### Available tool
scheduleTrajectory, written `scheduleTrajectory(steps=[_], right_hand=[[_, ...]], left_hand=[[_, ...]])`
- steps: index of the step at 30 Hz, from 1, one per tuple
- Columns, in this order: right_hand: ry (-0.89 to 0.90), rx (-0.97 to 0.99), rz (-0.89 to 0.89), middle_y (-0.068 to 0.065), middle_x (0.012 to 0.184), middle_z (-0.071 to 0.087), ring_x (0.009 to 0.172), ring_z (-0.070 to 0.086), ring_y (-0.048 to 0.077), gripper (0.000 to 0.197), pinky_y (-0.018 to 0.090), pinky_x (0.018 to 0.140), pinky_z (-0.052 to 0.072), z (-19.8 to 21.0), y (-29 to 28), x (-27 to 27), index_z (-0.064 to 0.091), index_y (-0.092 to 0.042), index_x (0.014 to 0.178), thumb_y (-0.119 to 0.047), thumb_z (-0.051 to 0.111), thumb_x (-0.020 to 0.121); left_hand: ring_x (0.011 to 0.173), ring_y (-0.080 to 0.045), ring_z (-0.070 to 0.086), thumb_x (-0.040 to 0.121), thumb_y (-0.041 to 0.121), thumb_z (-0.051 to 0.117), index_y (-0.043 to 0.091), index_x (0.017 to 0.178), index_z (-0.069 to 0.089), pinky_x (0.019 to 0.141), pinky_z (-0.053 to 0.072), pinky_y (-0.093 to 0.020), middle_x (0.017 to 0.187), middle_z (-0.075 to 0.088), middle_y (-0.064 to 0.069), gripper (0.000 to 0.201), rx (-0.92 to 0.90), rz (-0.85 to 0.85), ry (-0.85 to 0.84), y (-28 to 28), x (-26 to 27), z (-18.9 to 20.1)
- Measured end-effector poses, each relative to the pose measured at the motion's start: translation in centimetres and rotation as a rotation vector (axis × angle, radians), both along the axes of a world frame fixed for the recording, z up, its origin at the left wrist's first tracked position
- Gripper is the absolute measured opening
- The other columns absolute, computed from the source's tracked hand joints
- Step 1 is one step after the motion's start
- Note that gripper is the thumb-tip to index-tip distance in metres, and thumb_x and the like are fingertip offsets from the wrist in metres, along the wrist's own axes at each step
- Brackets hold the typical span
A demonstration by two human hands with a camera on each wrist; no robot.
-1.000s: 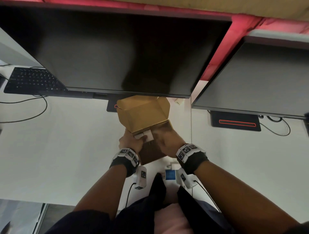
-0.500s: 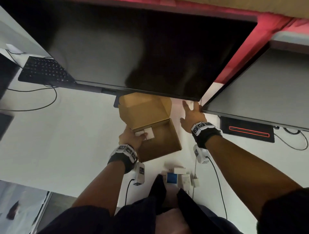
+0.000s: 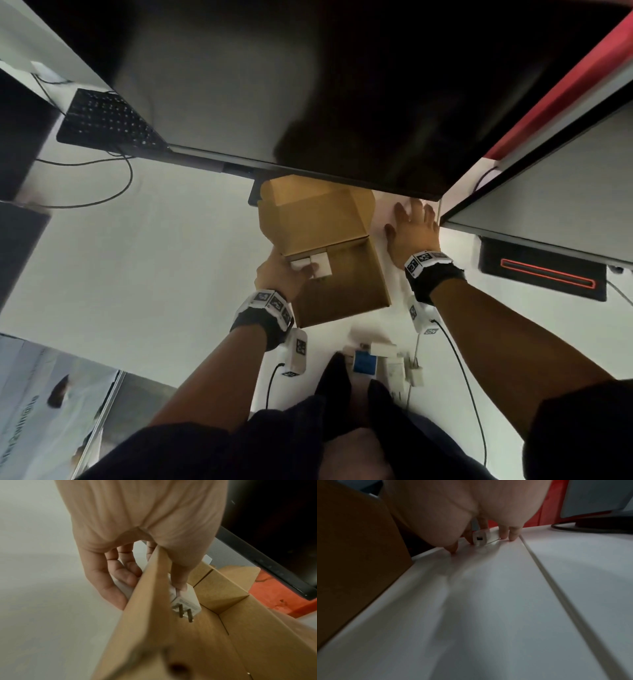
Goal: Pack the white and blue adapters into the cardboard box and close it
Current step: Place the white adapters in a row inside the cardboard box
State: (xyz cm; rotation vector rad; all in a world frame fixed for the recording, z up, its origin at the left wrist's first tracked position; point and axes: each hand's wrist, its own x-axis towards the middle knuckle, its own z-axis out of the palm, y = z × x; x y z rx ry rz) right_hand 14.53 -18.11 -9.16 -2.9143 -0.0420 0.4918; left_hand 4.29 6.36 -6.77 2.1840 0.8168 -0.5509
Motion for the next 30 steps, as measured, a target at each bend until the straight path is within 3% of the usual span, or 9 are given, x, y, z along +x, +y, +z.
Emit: scheduleTrajectory(steps=[4, 8, 10, 12, 13, 18, 22, 27, 30], right_hand=[[-0.058, 0.029, 0.081, 0.009, 0.154, 0.028, 0.132, 0.031, 0.043, 0.043, 0.049, 0.106, 0.045, 0.2, -0.5, -2.7, 0.058, -0.015, 0.131, -0.007, 0.06, 0.089], [-0.105, 0.267, 0.015, 0.014, 0.149, 0.034, 0.129, 0.042, 0.038, 0.03, 0.044, 0.106, 0.047, 1.2, -0.2, -6.0, 0.069, -0.018, 0.119, -0.008, 0.065, 0.09], [-0.194, 0.41, -0.017, 0.014, 0.144, 0.039, 0.122, 0.05, 0.028, 0.028, 0.03, 0.101, 0.048, 2.4, 0.5, -7.6, 0.069, -0.019, 0.12, -0.012, 0.066, 0.092], [-0.247, 0.501, -0.002, 0.01, 0.14, 0.043, 0.112, 0.051, 0.016, 0.035, 0.009, 0.094, 0.036, 4.2, 1.4, -9.0, 0.064, -0.019, 0.127, -0.012, 0.066, 0.093], [-0.256, 0.541, 0.01, 0.008, 0.139, 0.045, 0.109, 0.05, 0.012, 0.037, 0.006, 0.092, 0.033, 5.1, 2.0, -9.6, 0.061, -0.019, 0.129, -0.012, 0.066, 0.093], [-0.082, 0.404, 0.301, 0.007, 0.129, 0.054, 0.107, 0.058, 0.025, 0.028, 0.037, 0.093, 0.052, 6.5, 5.0, -11.0, 0.059, -0.021, 0.119, -0.019, 0.064, 0.091], [0.102, 0.222, 0.28, 0.008, 0.125, 0.049, 0.101, 0.057, 0.026, 0.016, 0.041, 0.09, 0.052, 5.5, 6.8, -10.6, 0.052, -0.023, 0.111, -0.031, 0.051, 0.097], [0.207, 0.063, 0.111, 0.014, 0.14, 0.035, 0.091, 0.065, 0.03, 0.031, 0.046, 0.092, 0.055, 4.5, 8.4, -9.7, 0.06, -0.016, 0.113, -0.042, 0.057, 0.096], [0.223, 0.066, 0.098, 0.016, 0.137, 0.042, 0.099, 0.065, 0.033, 0.036, 0.044, 0.094, 0.054, 4.5, 8.4, -9.6, 0.062, -0.01, 0.118, -0.039, 0.06, 0.095]], left_hand=[[0.12, -0.037, 0.064, 0.083, 0.049, 0.077, 0.028, 0.139, 0.05, 0.09, 0.049, -0.037, 0.13, 0.071, -0.006, 0.066, -0.003, -0.004, -0.012, 0.1, -0.1, -0.1], [0.118, -0.036, 0.065, 0.082, 0.048, 0.078, 0.03, 0.138, 0.052, 0.09, 0.05, -0.036, 0.127, 0.072, -0.005, 0.064, -0.021, 0.006, -0.022, 0.1, -0.1, 0.0], [0.117, -0.035, 0.066, 0.081, 0.048, 0.078, 0.032, 0.137, 0.053, 0.089, 0.051, -0.036, 0.126, 0.073, -0.004, 0.063, -0.027, 0.004, -0.03, 0.1, -0.2, -0.1], [0.117, -0.036, 0.066, 0.081, 0.049, 0.077, 0.032, 0.138, 0.052, 0.085, 0.049, -0.034, 0.127, 0.072, -0.005, 0.065, -0.027, -0.003, -0.035, 0.1, -0.3, -0.1], [0.116, -0.037, 0.065, 0.081, 0.049, 0.077, 0.032, 0.138, 0.051, 0.083, 0.046, -0.034, 0.127, 0.072, -0.006, 0.065, -0.025, -0.007, -0.036, 0.1, -0.4, -0.2], [0.108, -0.036, 0.067, 0.08, 0.049, 0.075, 0.032, 0.132, 0.053, 0.086, 0.053, -0.038, 0.121, 0.074, -0.006, 0.059, -0.028, -0.038, -0.04, 0.0, -0.7, -0.2], [0.109, -0.038, 0.067, 0.083, 0.046, 0.075, 0.03, 0.135, 0.05, 0.086, 0.052, -0.037, 0.121, 0.073, -0.007, 0.06, -0.036, -0.047, -0.055, -0.1, -1.1, -0.3], [0.111, -0.038, 0.067, 0.083, 0.049, 0.075, 0.029, 0.138, 0.049, 0.085, 0.051, -0.038, 0.123, 0.073, -0.008, 0.064, -0.037, -0.053, -0.057, -0.1, -1.2, -0.3], [0.112, -0.038, 0.067, 0.081, 0.05, 0.076, 0.029, 0.138, 0.049, 0.09, 0.055, -0.042, 0.124, 0.072, -0.009, 0.066, -0.028, -0.063, -0.049, 0.0, -1.1, -0.4]])
